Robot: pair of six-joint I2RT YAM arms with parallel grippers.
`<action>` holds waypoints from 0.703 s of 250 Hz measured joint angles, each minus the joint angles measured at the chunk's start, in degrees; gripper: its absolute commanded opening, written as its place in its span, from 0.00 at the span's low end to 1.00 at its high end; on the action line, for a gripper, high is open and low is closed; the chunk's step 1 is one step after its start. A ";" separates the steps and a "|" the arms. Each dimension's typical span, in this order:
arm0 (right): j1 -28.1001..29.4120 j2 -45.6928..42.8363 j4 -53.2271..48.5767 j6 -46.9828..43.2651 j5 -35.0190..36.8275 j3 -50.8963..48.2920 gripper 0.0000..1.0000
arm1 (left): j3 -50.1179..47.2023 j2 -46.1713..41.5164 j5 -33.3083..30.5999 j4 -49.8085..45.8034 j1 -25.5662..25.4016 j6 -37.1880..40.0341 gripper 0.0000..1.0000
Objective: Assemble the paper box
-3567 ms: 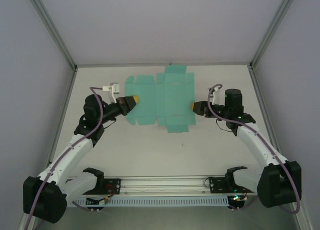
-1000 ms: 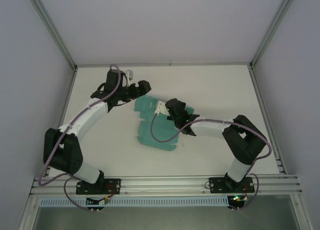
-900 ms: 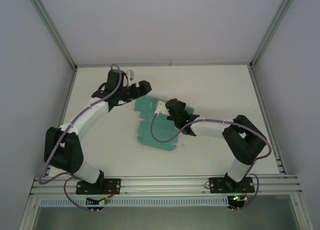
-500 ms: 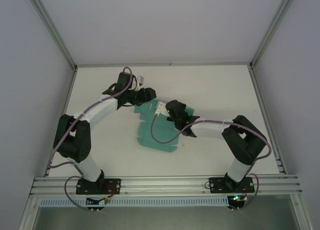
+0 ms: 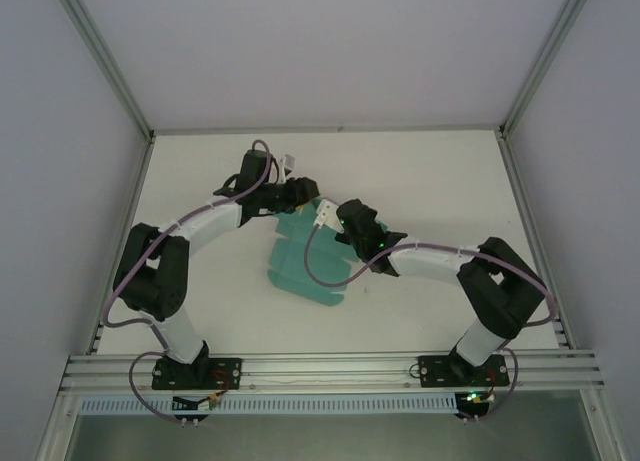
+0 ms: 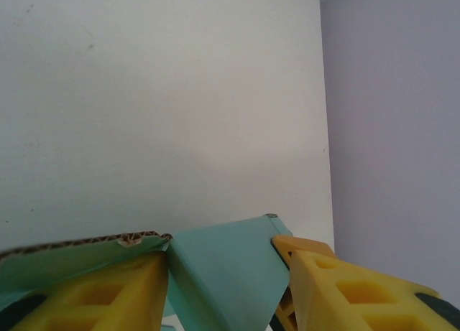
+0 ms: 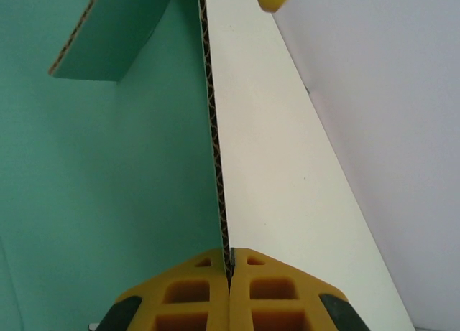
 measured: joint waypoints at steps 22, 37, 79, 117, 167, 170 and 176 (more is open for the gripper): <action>0.00 -0.07 0.11 0.44 -0.55 -0.28 0.00 | -0.90 -1.62 -2.14 -1.38 -0.39 1.53 0.58; -0.04 -0.28 0.13 0.81 -0.68 -0.48 0.00 | -2.05 -3.80 -4.55 -3.17 -0.59 3.23 0.62; -0.72 -2.54 -0.07 1.81 -0.72 -1.55 0.00 | -5.16 -12.28 -13.77 -10.51 -0.39 7.96 0.75; -0.90 -4.11 -0.15 2.43 -0.74 -2.23 0.00 | -8.52 -18.27 -22.45 -16.44 0.98 10.51 0.76; -1.03 -5.31 -1.18 3.15 -1.81 -2.49 0.00 | -11.91 -18.93 -32.00 -22.84 3.13 12.39 0.78; -1.03 -5.35 -1.22 3.17 -1.84 -2.49 0.00 | -12.00 -18.93 -32.61 -23.26 3.21 12.39 0.78; -1.03 -5.44 -1.44 3.41 -1.99 -2.49 0.00 | -12.09 -18.88 -33.77 -23.91 3.39 12.41 0.79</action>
